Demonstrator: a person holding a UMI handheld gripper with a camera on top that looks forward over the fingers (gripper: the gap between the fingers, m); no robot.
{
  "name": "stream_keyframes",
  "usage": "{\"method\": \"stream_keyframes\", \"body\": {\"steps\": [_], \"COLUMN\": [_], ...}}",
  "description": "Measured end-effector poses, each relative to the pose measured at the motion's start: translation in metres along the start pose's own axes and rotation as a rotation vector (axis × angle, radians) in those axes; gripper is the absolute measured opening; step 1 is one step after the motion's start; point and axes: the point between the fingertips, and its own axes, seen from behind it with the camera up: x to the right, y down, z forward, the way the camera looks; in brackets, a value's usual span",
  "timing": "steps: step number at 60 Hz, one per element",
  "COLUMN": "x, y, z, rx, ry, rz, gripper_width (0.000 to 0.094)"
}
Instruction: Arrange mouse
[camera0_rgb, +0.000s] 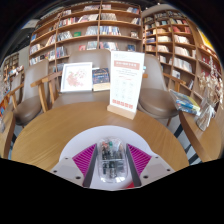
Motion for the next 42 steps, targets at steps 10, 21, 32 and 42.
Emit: {"method": "stream_keyframes", "body": {"steps": [10,21,32,42], "x": [0.011,-0.004,-0.018,-0.011], "y": [-0.017,-0.007,0.029,0.073], "z": [-0.049,-0.179,-0.310,-0.384], "rx": [0.056,0.108,0.147,0.168], "ry": [0.061,0.012,-0.036,-0.009], "rz": [-0.061,-0.024,-0.048,-0.065], "gripper_width": [0.0853,0.0851,0.0852,0.0850]}}
